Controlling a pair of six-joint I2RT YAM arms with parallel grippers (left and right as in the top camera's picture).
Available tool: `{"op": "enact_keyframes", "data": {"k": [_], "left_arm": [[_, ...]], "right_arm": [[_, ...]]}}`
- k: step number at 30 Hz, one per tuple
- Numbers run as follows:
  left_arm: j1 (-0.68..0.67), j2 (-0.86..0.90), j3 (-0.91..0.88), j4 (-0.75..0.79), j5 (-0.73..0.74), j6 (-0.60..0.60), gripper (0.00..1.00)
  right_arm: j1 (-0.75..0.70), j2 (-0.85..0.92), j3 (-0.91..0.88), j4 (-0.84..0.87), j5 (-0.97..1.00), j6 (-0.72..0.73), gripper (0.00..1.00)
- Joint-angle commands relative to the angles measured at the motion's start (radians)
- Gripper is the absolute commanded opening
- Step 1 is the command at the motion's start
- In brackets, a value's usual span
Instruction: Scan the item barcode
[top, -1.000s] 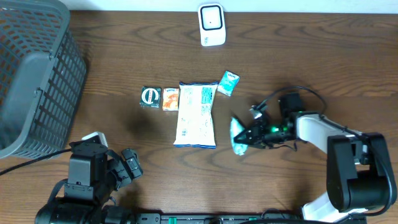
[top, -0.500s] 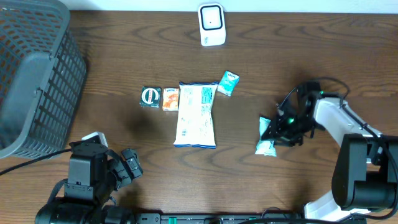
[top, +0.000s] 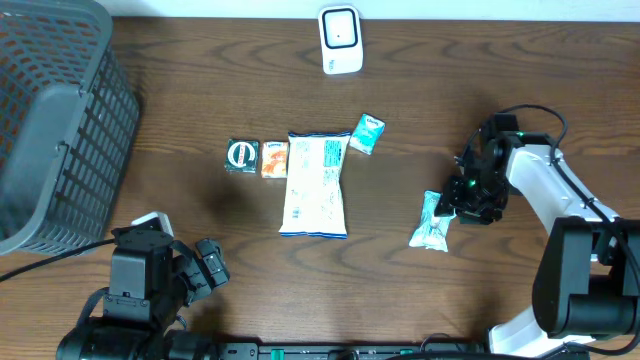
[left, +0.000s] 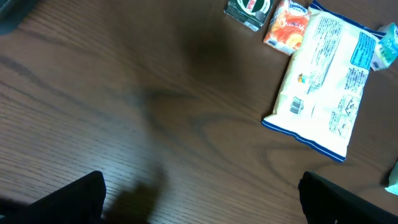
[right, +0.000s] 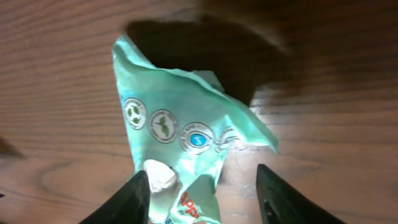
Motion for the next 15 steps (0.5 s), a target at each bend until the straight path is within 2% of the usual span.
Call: {"op": "enact_keyframes", "data": {"k": [1, 6, 15], "left_arm": [[0.002, -0.004, -0.002, -0.003, -0.009, 0.002, 0.98], [0.002, -0.004, -0.002, -0.003, -0.009, 0.002, 0.98], [0.002, -0.004, -0.002, -0.003, -0.009, 0.002, 0.98]], "right_arm": [[0.016, -0.002, 0.008, 0.009, 0.011, -0.006, 0.57], [0.016, -0.002, -0.016, 0.025, 0.002, -0.006, 0.69], [0.030, -0.002, -0.204, 0.269, -0.185, -0.006, 0.66]]}}
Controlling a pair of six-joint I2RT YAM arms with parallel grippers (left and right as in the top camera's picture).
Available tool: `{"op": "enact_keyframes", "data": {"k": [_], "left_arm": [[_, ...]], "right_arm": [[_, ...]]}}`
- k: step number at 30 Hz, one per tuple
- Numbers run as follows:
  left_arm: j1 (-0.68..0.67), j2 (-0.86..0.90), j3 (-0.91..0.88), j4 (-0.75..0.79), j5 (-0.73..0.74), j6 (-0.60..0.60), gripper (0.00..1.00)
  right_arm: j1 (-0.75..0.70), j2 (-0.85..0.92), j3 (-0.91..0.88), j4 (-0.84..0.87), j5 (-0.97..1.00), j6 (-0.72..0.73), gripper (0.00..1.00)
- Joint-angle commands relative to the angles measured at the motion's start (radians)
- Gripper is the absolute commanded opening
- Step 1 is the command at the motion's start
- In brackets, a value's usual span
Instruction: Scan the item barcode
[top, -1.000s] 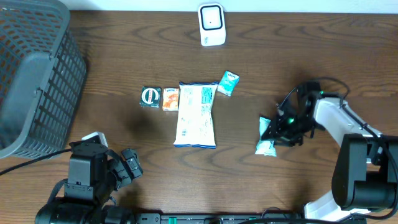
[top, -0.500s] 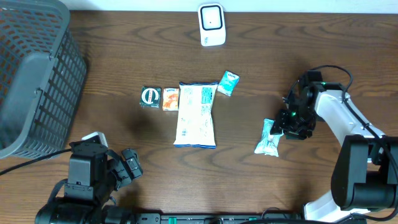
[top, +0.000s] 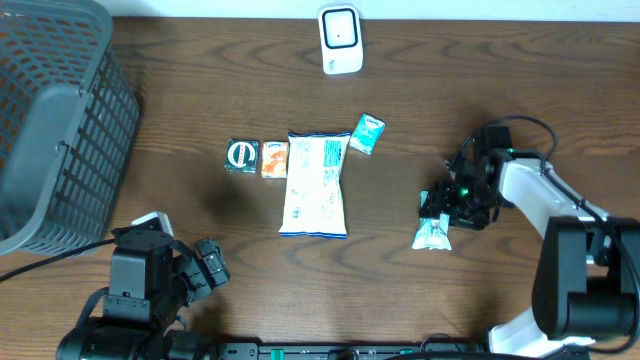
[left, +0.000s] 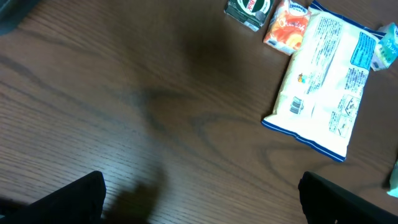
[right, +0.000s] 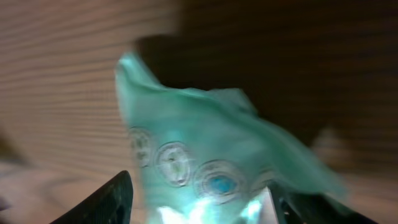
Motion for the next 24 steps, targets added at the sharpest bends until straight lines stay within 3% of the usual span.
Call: {"op": "enact_keyframes", "data": {"k": [1, 4, 5, 7, 9, 10, 18, 24], "left_arm": [[0.002, -0.004, -0.002, -0.003, -0.009, 0.002, 0.98], [0.002, -0.004, -0.002, -0.003, -0.009, 0.002, 0.97], [0.002, -0.004, -0.002, -0.003, -0.009, 0.002, 0.98], [0.002, -0.004, -0.002, -0.002, -0.009, 0.002, 0.98], [0.002, -0.004, -0.002, -0.002, -0.009, 0.002, 0.97], [0.002, -0.004, -0.002, -0.002, -0.009, 0.002, 0.98], [0.002, -0.004, -0.002, -0.002, -0.009, 0.002, 0.97], [0.002, -0.004, -0.002, -0.003, -0.009, 0.002, 0.97]], "right_arm": [[0.023, 0.002, -0.092, 0.087, -0.095, -0.006, 0.66], [0.041, 0.002, -0.127, 0.130, -0.122, -0.006, 0.58], [0.047, 0.002, -0.130, 0.134, -0.134, -0.006, 0.49], [0.061, 0.002, -0.129, 0.140, -0.147, -0.006, 0.22], [0.073, 0.002, -0.120, 0.140, -0.171, -0.006, 0.05], [0.078, 0.002, -0.114, 0.140, -0.185, -0.006, 0.01], [0.106, 0.002, 0.035, 0.009, -0.171, -0.029, 0.01], [0.166, 0.002, 0.215, -0.170, 0.098, -0.027, 0.01]]}}
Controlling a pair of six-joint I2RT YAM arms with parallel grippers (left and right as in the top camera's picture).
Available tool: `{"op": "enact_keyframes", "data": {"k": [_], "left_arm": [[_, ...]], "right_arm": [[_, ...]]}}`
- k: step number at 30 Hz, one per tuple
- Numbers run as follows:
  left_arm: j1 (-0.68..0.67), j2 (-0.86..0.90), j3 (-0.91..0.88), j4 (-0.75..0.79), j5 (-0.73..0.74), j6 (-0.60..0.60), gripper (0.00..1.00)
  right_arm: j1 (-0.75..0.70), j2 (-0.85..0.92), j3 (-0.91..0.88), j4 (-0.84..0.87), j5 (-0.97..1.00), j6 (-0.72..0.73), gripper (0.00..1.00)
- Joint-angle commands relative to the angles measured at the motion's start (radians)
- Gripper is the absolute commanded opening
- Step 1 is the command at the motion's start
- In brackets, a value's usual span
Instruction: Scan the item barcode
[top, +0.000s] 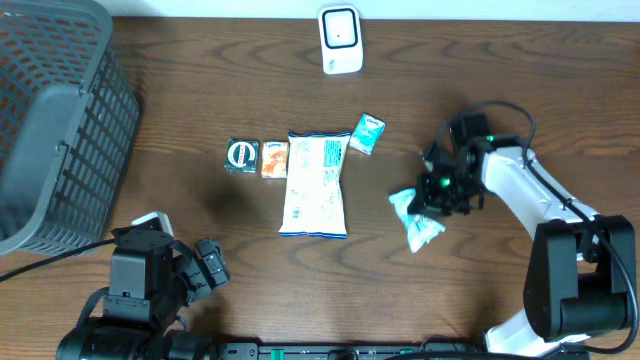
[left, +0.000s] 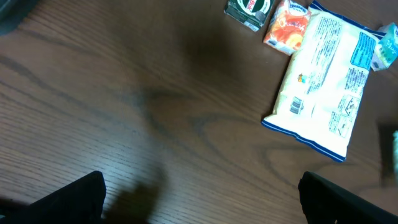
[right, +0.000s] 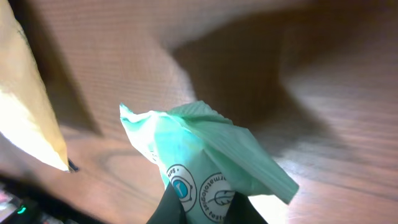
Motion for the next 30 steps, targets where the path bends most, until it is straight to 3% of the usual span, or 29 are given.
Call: {"op": "enact_keyframes", "data": {"k": [1, 8, 14, 19, 30], "left_arm": [[0.002, -0.004, -0.002, -0.003, -0.009, 0.002, 0.98], [0.002, -0.004, -0.002, -0.003, -0.009, 0.002, 0.98], [0.002, -0.004, -0.002, -0.003, -0.009, 0.002, 0.98], [0.002, -0.004, -0.002, -0.003, -0.009, 0.002, 0.97], [0.002, -0.004, -0.002, -0.003, -0.009, 0.002, 0.98]], "right_arm": [[0.059, -0.003, 0.102, -0.059, 0.232, -0.007, 0.01], [0.229, -0.003, 0.142, -0.118, 0.784, 0.179, 0.01], [0.346, -0.002, 0.104, -0.109, 1.129, 0.286, 0.01], [0.366, 0.010, 0.069, -0.060, 1.229, 0.302, 0.01], [0.387, 0.146, 0.068, 0.042, 1.242, 0.261, 0.02]]}}
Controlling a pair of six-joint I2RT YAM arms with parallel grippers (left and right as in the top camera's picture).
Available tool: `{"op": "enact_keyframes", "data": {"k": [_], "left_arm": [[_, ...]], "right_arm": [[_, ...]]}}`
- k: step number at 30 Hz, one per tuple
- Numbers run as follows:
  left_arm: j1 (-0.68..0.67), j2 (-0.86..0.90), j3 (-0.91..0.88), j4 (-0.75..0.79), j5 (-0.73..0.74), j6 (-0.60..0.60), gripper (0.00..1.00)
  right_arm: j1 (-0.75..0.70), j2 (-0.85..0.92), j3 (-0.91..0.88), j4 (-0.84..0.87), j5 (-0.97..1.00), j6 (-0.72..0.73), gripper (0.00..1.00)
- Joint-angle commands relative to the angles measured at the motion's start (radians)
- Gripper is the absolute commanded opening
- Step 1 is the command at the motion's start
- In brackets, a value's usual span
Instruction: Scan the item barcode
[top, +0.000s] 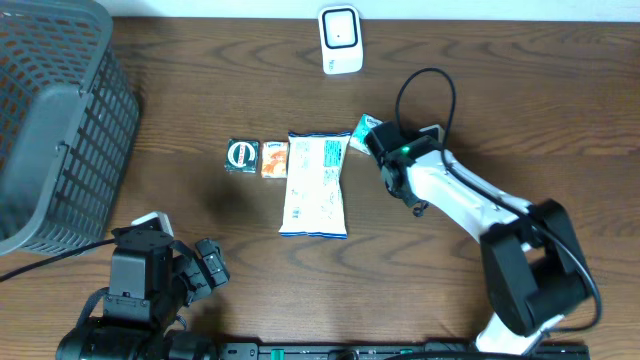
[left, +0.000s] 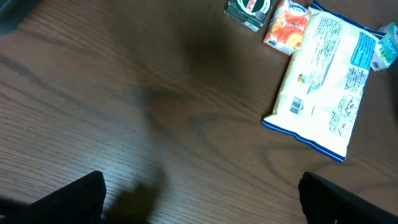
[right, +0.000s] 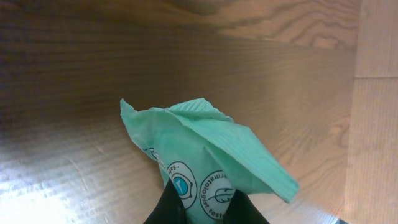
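My right gripper (right: 205, 208) is shut on a mint-green wipes packet (right: 205, 149), whose crimped end sticks out past the dark fingers, clear of the wooden table. In the overhead view the right gripper (top: 388, 150) is at the table's middle, below the white scanner (top: 340, 40) at the far edge. There the wrist hides the held packet. My left gripper (left: 202, 208) is open near the front left edge with only bare wood between its fingertips (left: 81, 199).
A grey mesh basket (top: 60, 110) fills the far left. A row lies mid-table: a dark round-logo pack (top: 241, 155), an orange box (top: 275, 158), a large white-and-blue bag (top: 316, 185) and a small teal packet (top: 368, 128) right beside my right gripper.
My right gripper, still shut on the green packet, has moved from mid-right of the table back and left to beside the small teal packet, nearer the scanner. The left arm has not moved.
The green packet first lay on the table at the right with my right gripper open over it. Then the open fingers stood lower around it. A second ago the gripper held it lifted left of that spot, and now holds it below the scanner.
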Motion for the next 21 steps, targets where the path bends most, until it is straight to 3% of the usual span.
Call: {"op": "enact_keyframes", "data": {"k": [1, 8, 13, 17, 21], "left_arm": [[0.002, -0.004, -0.002, -0.003, -0.009, 0.002, 0.98], [0.002, -0.004, -0.002, -0.003, -0.009, 0.002, 0.97], [0.002, -0.004, -0.002, -0.003, -0.009, 0.002, 0.98], [0.002, -0.004, -0.002, -0.003, -0.009, 0.002, 0.98], [0.002, -0.004, -0.002, -0.003, -0.009, 0.002, 0.98]], "right_arm": [[0.026, 0.058, -0.007, 0.022, 0.052, -0.021, 0.05], [0.094, 0.101, -0.005, 0.019, -0.033, -0.024, 0.31], [0.169, 0.095, 0.052, -0.044, -0.188, -0.023, 0.66], [0.209, 0.095, 0.156, -0.132, -0.308, -0.023, 0.75], [0.214, 0.095, 0.264, -0.232, -0.372, -0.024, 0.75]]}}
